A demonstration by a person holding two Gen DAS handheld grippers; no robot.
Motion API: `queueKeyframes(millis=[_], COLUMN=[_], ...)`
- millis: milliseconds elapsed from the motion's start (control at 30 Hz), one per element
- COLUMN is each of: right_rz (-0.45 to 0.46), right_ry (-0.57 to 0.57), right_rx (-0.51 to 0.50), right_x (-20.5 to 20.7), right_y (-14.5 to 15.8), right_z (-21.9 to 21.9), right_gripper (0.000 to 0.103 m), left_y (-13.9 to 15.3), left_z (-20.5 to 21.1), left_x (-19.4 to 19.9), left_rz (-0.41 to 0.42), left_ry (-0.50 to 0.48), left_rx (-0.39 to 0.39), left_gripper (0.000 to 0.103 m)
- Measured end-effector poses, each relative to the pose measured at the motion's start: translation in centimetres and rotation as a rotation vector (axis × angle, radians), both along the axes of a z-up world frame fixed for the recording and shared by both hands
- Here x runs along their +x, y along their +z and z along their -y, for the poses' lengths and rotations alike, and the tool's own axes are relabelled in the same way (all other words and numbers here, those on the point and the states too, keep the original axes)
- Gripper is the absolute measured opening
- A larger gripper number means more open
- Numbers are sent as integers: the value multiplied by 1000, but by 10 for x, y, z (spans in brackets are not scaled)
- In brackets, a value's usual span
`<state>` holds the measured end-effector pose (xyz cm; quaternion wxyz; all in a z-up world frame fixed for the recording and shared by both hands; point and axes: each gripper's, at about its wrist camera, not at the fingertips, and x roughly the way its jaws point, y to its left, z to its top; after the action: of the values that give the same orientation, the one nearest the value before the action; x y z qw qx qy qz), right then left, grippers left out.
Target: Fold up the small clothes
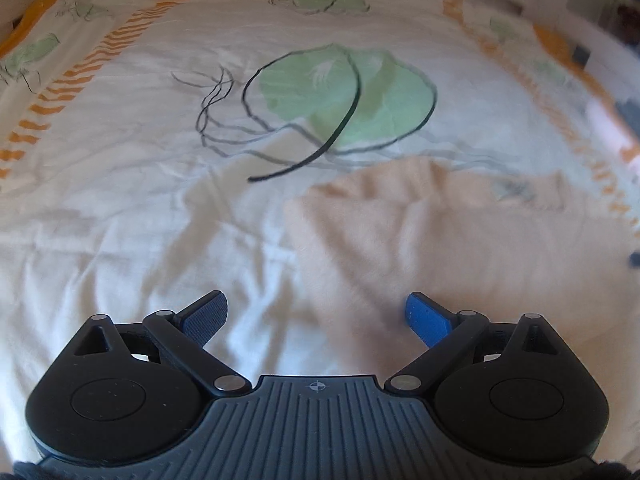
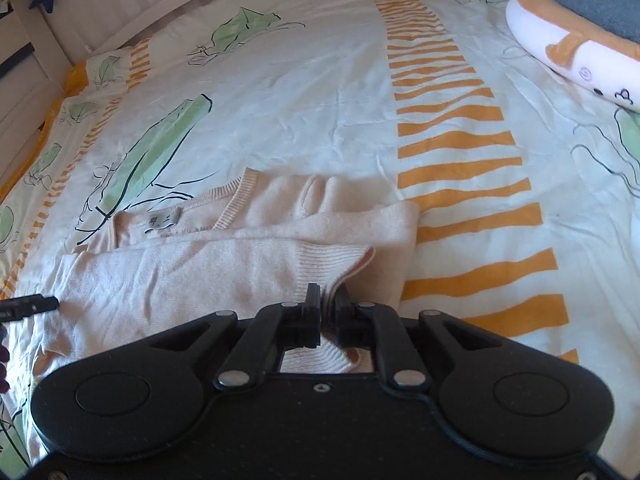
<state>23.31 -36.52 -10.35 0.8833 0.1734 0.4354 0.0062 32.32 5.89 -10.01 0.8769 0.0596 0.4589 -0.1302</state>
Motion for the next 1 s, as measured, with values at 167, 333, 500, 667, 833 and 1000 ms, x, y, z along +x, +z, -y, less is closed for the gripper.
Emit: queueKeyframes(millis=[167, 333, 500, 667, 833, 1000], right_rz=[-6, 36, 62, 88, 96, 99], right_ry=[-19, -35, -67, -44, -18, 0], right_rx=[-2, -6, 6, 21, 33, 45], right_x=[-2, -3, -1, 4, 6, 8], right_y=[1, 9, 16, 22, 24, 25], right_z=[4, 8, 14, 10, 5, 2], right_gripper=[43, 75, 77, 77, 79, 82], left_y=[-13, -1, 10, -11, -17, -14], left_z=[-9, -23, -40, -33, -21, -10], left_x=[2, 4, 9, 24, 37, 42], left_rz=[28, 58, 52, -52, -47, -15], left_ry=[46, 115, 159, 136, 77, 39], left_rx=[173, 28, -300, -349, -317, -331], left_gripper=[99, 97, 98, 98, 96, 30])
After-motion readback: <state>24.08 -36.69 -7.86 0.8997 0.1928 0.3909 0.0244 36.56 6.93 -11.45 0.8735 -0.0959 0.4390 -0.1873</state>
